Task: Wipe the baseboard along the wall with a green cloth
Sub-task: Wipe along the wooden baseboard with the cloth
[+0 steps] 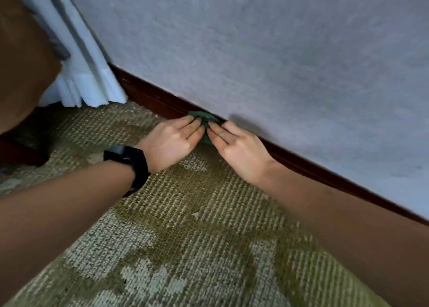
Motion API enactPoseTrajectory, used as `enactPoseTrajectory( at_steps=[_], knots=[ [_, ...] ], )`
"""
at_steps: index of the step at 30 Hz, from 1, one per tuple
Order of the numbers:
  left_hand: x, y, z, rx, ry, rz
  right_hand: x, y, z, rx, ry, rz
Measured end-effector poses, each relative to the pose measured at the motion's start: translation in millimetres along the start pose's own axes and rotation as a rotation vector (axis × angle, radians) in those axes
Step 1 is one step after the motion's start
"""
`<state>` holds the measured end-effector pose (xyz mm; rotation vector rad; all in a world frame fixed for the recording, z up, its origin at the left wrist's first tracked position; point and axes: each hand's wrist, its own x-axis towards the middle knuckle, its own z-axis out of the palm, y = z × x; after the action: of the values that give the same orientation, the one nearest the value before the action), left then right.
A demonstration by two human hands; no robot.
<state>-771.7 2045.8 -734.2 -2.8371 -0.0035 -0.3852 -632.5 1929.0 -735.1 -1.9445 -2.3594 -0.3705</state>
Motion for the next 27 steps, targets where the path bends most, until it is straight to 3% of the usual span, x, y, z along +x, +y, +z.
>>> enactPoseTrajectory(
  at_steps=[9,14,23,27],
  knots=[
    [66.0,98.6,-2.9,-0.109,0.157,0.246,-139.7,42.4,-22.9,0.026,-0.020,0.049],
    [77.9,110.7,-7.3,-0.153,0.149,0.306,-157.3,42.4,-24.4,0.019,0.026,0.087],
    [86.2,117.6,-16.2,-0.049,-0.007,0.374,-170.2,38.1,-24.6,0.025,0.087,0.170],
    [113.0,158.6,-14.7,-0.015,0.070,0.426,-225.0,51.4,-31.9,0.048,0.075,0.227]
  ],
)
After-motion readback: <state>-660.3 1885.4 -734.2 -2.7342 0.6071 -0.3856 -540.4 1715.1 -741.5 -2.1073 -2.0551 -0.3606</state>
